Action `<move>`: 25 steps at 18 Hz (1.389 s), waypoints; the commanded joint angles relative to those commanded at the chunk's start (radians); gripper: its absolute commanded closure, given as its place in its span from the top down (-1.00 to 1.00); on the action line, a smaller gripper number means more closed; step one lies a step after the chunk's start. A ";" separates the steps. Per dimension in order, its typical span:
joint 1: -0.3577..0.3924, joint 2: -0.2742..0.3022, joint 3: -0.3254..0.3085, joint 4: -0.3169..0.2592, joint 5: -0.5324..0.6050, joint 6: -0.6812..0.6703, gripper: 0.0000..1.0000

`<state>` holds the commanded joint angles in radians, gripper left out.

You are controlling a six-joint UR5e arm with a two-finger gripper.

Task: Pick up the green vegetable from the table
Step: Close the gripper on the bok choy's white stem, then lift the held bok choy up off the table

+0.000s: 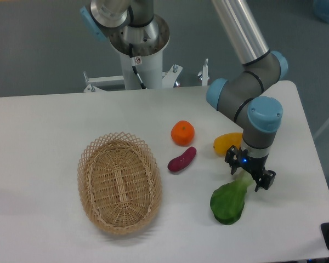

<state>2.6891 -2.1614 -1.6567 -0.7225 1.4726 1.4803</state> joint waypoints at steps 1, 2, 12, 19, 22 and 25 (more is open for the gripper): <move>0.000 0.000 0.000 0.002 0.000 0.000 0.74; 0.000 0.000 0.002 0.002 0.002 0.000 0.66; -0.002 0.005 0.005 0.000 0.028 -0.002 -0.26; 0.000 0.020 0.024 -0.002 0.026 -0.008 -0.33; 0.000 0.080 0.060 -0.037 0.025 -0.009 -0.33; -0.015 0.161 0.067 -0.148 0.023 -0.011 -0.32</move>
<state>2.6738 -2.0006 -1.5892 -0.8709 1.4956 1.4696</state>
